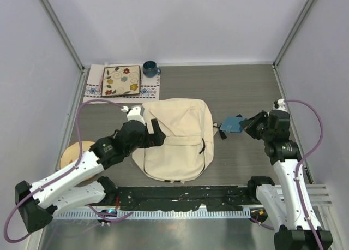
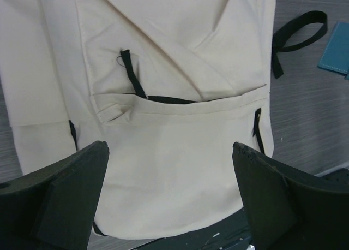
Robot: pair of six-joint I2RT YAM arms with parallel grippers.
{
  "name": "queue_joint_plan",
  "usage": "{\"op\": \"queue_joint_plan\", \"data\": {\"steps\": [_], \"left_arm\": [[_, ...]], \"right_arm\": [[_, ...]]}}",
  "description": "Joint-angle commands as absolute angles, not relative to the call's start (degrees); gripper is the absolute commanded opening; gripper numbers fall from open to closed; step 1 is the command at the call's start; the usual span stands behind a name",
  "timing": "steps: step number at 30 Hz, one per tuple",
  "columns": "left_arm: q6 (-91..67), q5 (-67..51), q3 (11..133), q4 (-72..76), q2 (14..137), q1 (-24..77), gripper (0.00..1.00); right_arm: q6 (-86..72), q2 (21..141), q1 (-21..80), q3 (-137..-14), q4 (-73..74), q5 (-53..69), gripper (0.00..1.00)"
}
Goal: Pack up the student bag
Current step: Pick up the personal item from the center of the board, then adjust the personal item.
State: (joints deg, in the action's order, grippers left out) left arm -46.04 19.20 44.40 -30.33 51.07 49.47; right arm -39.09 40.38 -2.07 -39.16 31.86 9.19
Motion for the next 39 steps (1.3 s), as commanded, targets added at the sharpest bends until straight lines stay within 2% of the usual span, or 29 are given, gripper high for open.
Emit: {"op": "queue_joint_plan", "data": {"steps": [1,5,10,23,30,39], "left_arm": [[-47.9,15.1,46.8,-21.5,52.1,49.2,1.0],[-56.0,12.0,45.2,-13.4,54.3,49.2,0.99],[-67.0,7.8,40.3,5.3,58.1,49.7,1.0],[-72.7,23.0,43.6,27.8,75.0,60.9,1.0],[-73.5,30.7,46.6,35.2,82.8,63.1,0.99],[-72.7,30.4,51.2,39.4,89.6,63.2,0.94]], "right_arm": [[-40.2,38.3,-2.3,-42.9,28.1,17.7,0.01],[-45.4,37.0,-2.2,-41.3,23.5,22.1,0.01],[-52.5,35.3,-2.2,-37.9,16.8,24.8,0.01],[-61.2,34.2,-0.2,-34.4,9.2,25.4,0.01],[-62.0,33.8,2.5,-34.0,9.1,24.4,0.01],[-62.0,33.3,3.4,-34.3,9.7,25.0,0.01]]}}
